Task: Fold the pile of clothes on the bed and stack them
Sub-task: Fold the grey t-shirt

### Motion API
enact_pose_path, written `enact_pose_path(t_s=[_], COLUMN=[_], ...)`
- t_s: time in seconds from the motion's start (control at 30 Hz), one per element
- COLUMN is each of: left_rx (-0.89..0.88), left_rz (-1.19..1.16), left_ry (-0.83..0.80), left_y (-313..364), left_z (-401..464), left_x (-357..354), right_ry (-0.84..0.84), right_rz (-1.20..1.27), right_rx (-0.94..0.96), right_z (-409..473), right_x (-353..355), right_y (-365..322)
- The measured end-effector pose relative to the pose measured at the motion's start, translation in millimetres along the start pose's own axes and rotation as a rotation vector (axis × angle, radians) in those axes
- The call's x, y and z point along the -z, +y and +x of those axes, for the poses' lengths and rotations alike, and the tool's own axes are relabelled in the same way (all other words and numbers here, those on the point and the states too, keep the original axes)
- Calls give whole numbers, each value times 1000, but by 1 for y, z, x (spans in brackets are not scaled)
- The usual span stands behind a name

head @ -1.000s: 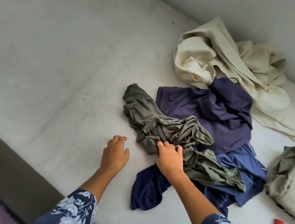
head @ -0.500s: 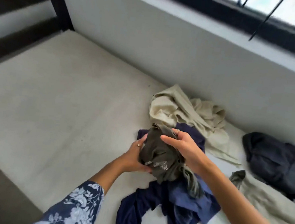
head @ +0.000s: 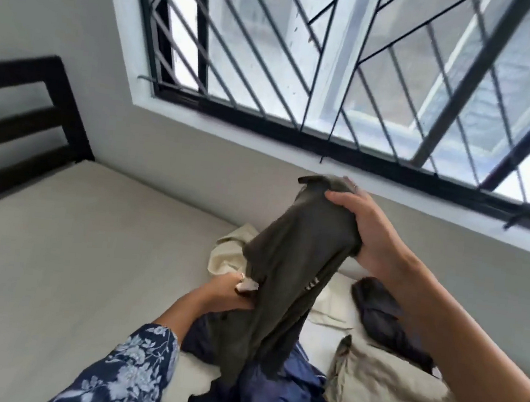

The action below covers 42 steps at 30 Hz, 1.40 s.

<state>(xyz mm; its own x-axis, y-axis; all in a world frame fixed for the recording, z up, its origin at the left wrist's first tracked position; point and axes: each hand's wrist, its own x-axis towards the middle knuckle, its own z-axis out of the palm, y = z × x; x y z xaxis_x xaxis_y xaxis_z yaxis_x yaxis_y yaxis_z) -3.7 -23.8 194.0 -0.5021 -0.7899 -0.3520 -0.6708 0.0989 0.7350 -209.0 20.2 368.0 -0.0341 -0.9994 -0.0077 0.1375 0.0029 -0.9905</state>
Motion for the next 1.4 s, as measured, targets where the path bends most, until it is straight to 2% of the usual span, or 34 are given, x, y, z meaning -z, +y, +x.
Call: enact_pose_path(t_s=[0.07,0.23,0.37,0.53,0.6,0.73,0.9,0.93,1.0,1.07,1.13,1.2,1.3,1.4], left_rx=[-25,-79,-77,-99,-123,-195,-395,-414,-454,-500,-542,-578,-626,-617], left_rz=[99,-45,-88,-185,-150,-151,-201,-184,-168,-171,-154,-125,-57,-14], left_ry=[-31,97,137,187,225,354,430,444,444,418,358,289,226,228], left_y=[12,49,78,113,129,167,220,228,247,265,284,300,316,324], left_z=[-7,-20,-37,-66,-73,-83,-98,-100,-104,-108,-113,-118,-122,-123], left_x=[4,32,76,111,119,128,136,138,140,140,137,132,124,121], right_ry=[83,193,294,393,383,339,313,299,181,-89,-334,-450,-491,-508], right_rz=[53,127,126,262,305,352,228,163,-130,-443,-435,-407,-396,-276], right_rx=[60,192,282,295,266,57,-159,-238,-373,-439,-474,-514,-538,-410], right_z=[-13,-39,-62,-86,-92,-108,-122,-123,-125,-126,-125,-121,-115,-107], right_x=[16,65,116,171,185,198,200,199,197,187,167,144,109,81], right_y=[-31,-89,-106,-105,-105,-103,-78,-70,-49,-27,-7,12,29,34])
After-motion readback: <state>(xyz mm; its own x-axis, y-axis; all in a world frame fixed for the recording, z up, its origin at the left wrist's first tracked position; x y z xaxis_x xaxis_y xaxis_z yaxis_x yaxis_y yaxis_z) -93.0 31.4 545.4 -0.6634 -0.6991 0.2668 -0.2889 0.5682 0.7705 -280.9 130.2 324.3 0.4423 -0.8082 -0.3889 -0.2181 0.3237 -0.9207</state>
